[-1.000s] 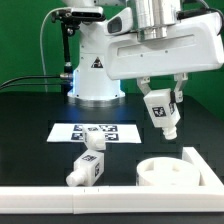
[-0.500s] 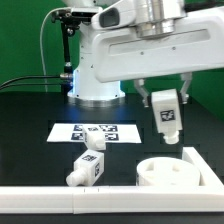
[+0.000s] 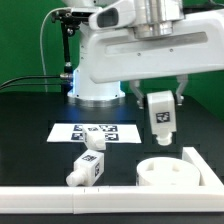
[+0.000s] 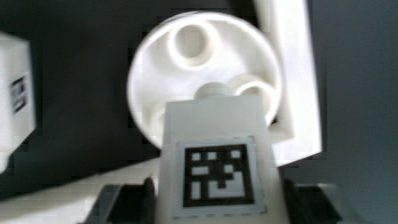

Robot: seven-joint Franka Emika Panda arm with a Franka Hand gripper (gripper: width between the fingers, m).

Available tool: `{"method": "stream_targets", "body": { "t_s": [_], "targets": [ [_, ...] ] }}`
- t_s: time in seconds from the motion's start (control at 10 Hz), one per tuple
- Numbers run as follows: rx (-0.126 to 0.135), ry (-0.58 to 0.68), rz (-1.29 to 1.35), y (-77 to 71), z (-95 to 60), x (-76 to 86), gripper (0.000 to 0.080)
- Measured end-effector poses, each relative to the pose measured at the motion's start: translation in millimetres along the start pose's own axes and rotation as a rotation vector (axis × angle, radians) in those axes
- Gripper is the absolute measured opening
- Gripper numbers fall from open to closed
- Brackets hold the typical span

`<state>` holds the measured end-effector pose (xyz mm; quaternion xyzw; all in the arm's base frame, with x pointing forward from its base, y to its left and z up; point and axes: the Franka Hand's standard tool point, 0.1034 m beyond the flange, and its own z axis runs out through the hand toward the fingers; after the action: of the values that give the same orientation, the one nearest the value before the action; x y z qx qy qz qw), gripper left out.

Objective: Assemble stool

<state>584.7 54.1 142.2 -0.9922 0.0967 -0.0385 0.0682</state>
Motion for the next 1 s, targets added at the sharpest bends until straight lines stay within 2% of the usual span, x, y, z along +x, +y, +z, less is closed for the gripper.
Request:
{"method": "stream_targets", "body": {
  "t_s": [0.1, 0.6, 0.8, 1.0],
  "targets": [
    [-0.021, 0.014, -0.082, 3.5, 0.0, 8.8, 0.0337],
    [-0.026, 0.022, -0.123, 3.3, 5.8, 8.8, 0.0337],
    [-0.045, 0.071, -0.198, -5.6, 21.9, 0.8, 0.0337],
    [-0.051, 0.101, -0.24, -4.1, 27.6, -3.4, 0.0337]
  ]
}}
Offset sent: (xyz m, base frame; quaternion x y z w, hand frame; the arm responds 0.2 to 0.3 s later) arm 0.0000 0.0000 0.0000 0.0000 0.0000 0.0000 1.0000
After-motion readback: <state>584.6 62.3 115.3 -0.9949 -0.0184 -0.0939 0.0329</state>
